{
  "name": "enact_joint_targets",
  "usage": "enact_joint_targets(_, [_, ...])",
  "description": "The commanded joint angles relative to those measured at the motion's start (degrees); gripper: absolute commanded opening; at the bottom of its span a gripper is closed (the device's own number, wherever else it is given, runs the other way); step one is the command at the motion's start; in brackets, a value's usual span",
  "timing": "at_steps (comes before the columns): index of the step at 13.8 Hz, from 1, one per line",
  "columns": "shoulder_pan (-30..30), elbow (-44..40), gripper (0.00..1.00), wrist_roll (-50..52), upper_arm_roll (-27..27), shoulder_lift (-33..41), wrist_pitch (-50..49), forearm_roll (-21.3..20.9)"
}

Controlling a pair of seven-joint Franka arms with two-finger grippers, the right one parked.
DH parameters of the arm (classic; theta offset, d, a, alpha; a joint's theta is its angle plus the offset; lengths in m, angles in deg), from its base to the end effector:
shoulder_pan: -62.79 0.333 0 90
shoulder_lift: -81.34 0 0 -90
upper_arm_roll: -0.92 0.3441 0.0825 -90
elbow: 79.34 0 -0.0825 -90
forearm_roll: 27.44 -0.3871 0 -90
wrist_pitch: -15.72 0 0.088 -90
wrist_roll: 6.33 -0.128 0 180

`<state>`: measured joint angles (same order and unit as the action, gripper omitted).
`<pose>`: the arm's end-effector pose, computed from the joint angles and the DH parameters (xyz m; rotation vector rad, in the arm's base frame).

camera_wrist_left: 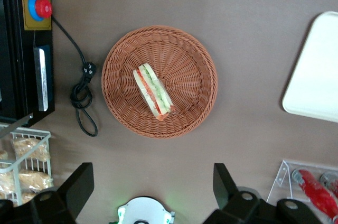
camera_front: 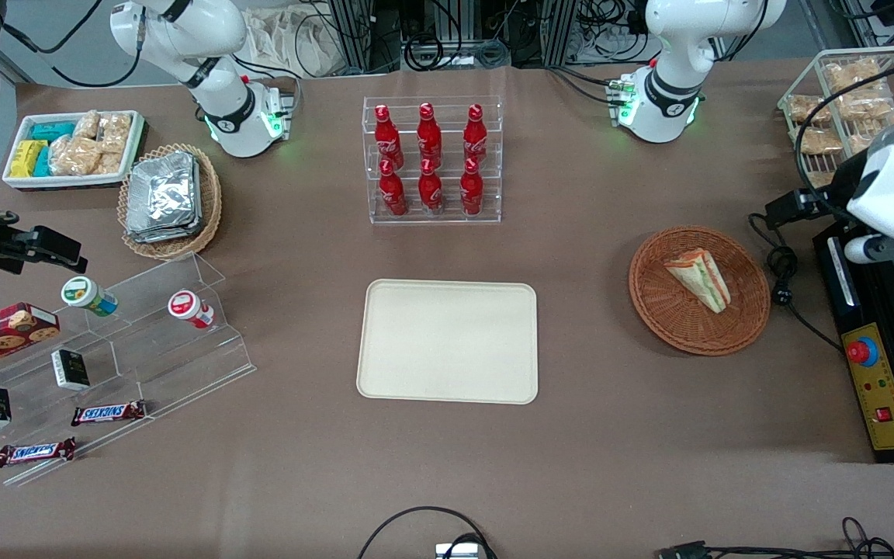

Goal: Place sandwich from basket to tray
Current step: 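Move the left gripper over the sandwich in the wicker basket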

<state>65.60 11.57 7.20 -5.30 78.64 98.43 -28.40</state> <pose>0.5515 -0.0292 0.5886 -3.0766 -0.2727 0.2884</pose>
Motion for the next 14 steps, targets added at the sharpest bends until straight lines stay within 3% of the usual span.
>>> enact_joint_targets(1, [0.44, 5.4, 1.0, 6.66, 0.16, 1.29, 4.54, -0.89])
enact_joint_targets(6, [0.45, 17.35, 1.0, 20.46, 0.07, 3.75, 14.91, -0.97])
enact_joint_targets(14, [0.45, 35.99, 1.0, 34.0, 0.07, 5.34, 35.92, -0.97])
